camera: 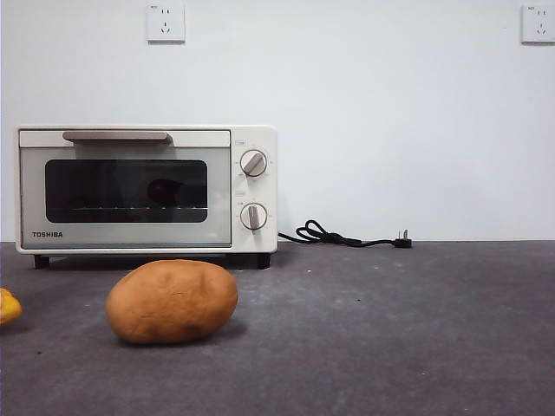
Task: Take the eggplant from the table,put the eggplant in the oven
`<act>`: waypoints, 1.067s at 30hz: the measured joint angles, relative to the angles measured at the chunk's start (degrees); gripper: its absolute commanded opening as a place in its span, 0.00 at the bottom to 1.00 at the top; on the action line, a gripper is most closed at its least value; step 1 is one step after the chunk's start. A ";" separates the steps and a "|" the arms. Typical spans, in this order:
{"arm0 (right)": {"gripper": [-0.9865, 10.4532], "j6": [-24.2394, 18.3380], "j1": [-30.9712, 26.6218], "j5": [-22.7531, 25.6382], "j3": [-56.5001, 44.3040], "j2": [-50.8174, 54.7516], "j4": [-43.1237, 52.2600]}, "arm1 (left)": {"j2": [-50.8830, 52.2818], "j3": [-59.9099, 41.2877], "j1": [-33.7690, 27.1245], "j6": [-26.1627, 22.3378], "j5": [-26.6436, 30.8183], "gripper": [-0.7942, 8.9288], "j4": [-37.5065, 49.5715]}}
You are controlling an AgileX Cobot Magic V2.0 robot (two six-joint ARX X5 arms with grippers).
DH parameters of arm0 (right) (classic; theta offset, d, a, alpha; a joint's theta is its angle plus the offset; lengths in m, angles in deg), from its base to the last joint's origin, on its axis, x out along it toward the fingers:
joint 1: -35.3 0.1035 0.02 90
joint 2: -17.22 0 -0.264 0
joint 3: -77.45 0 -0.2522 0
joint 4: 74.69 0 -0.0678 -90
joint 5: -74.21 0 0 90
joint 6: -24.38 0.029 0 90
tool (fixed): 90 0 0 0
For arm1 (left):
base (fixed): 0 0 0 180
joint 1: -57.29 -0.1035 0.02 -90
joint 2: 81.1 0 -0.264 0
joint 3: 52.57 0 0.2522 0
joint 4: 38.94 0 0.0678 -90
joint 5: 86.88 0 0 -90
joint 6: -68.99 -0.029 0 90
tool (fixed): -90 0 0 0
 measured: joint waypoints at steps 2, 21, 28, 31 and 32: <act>0.09 0.00 0.00 0.00 0.00 0.00 0.00 | 2.32 -4.98 0.00 0.02 0.00 0.08 3.04; 0.09 0.00 0.00 0.00 0.00 0.00 0.00 | 9.86 -35.32 1.62 6.69 3.50 0.08 16.04; 0.09 0.00 0.00 0.00 0.00 0.00 0.00 | 11.93 -39.65 3.50 8.11 5.55 0.08 17.29; 0.09 0.00 0.00 0.00 0.00 0.00 0.00 | 12.48 -41.40 4.02 9.14 6.21 0.08 17.33; 0.09 0.00 0.00 0.00 0.00 0.00 0.00 | 12.63 -41.92 4.15 9.35 6.25 0.08 17.29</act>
